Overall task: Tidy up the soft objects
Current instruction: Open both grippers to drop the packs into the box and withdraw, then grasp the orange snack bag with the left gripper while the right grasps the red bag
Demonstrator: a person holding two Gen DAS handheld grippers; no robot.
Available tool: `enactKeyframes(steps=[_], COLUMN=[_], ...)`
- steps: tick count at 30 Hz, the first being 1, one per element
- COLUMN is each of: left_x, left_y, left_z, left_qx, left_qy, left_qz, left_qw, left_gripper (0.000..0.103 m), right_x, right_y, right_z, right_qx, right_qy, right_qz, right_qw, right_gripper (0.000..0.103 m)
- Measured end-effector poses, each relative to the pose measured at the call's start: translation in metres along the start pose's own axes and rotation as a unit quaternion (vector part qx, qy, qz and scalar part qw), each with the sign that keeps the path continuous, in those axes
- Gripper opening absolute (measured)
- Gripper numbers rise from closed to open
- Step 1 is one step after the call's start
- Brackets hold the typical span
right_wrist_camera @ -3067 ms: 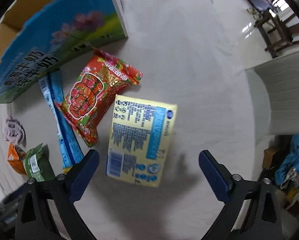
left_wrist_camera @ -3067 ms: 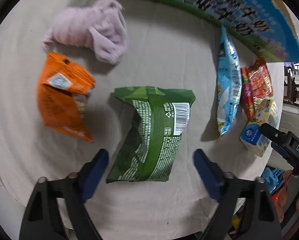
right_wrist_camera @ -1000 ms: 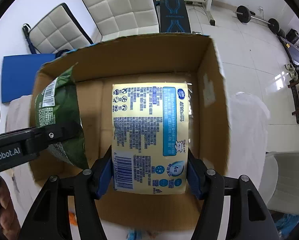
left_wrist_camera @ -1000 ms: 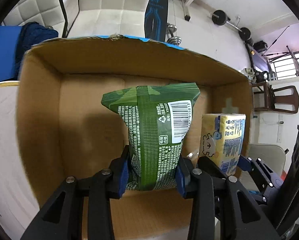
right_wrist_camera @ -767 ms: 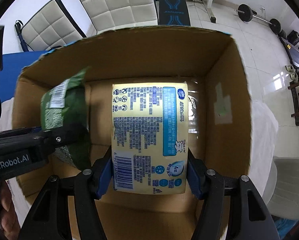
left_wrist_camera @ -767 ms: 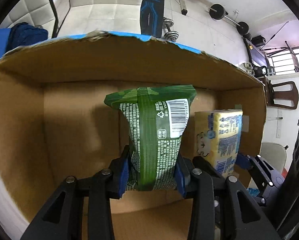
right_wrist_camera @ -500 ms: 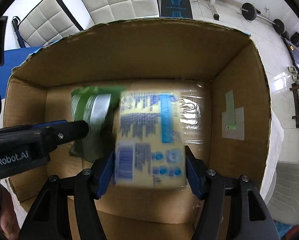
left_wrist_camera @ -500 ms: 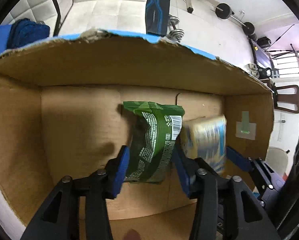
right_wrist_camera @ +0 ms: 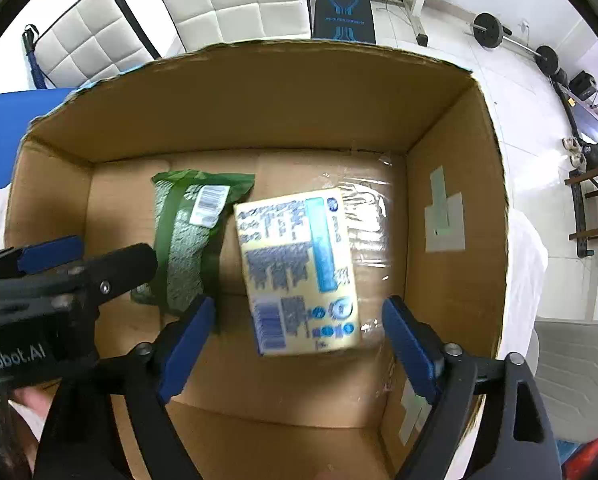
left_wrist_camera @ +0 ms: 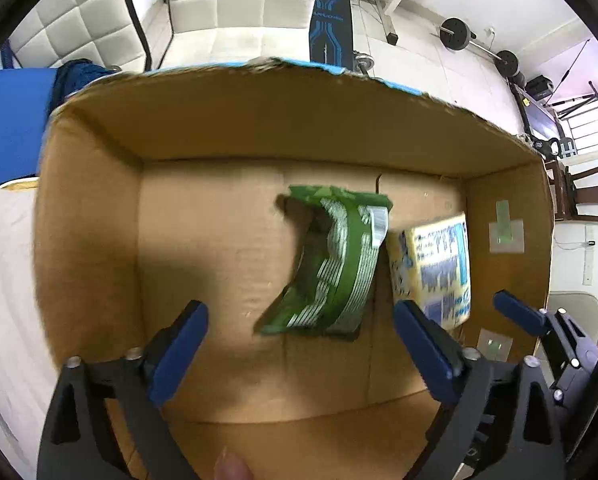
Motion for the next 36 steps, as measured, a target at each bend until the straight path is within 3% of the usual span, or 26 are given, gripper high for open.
enactKeyframes(steps=[3, 14, 28, 36], left_x=[0.015, 0.061, 0.130, 0.164], left_y=[0.009, 0.004, -0.004, 0.012], left_z=[-0.012, -0.072, -0.165, -0.193], left_qx=[-0.010, -0.025, -0.034, -0.026], left_qy=[-0.016, -0.085, -0.159, -0.174], left_qz=[0.000, 0.010, 0.036, 0.021], left_qw=[0.9998, 0.9960, 0.9861, 0.9843], left_gripper=[0.098, 0.098, 0.098, 0.098], right_x=[0.010, 0.051, 0.113, 0.149], right_y=[0.006, 0.018, 0.037, 0.054], right_z=[-0.009, -0.055, -0.161, -0.196], right_qx=[-0.004, 0.009, 0.034, 0.007], right_qy=[-0.006, -0.034, -0.109, -0.121], right_qz=[0.001, 0.018, 0.024, 0.030], right_qw=[1.000, 0.999, 0.993, 0.992], right_gripper=[0.100, 0.101, 0.101, 0.101])
Point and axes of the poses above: each gripper's, at about its wrist camera, not at the fingertips, and z roughly the way its jaws point, y to its left, x to its underside, the point moved 6 cm from there along z, roughly the way its jaws point, and after that the axes turned 7 degrees about -z, right-handed, at the moved point
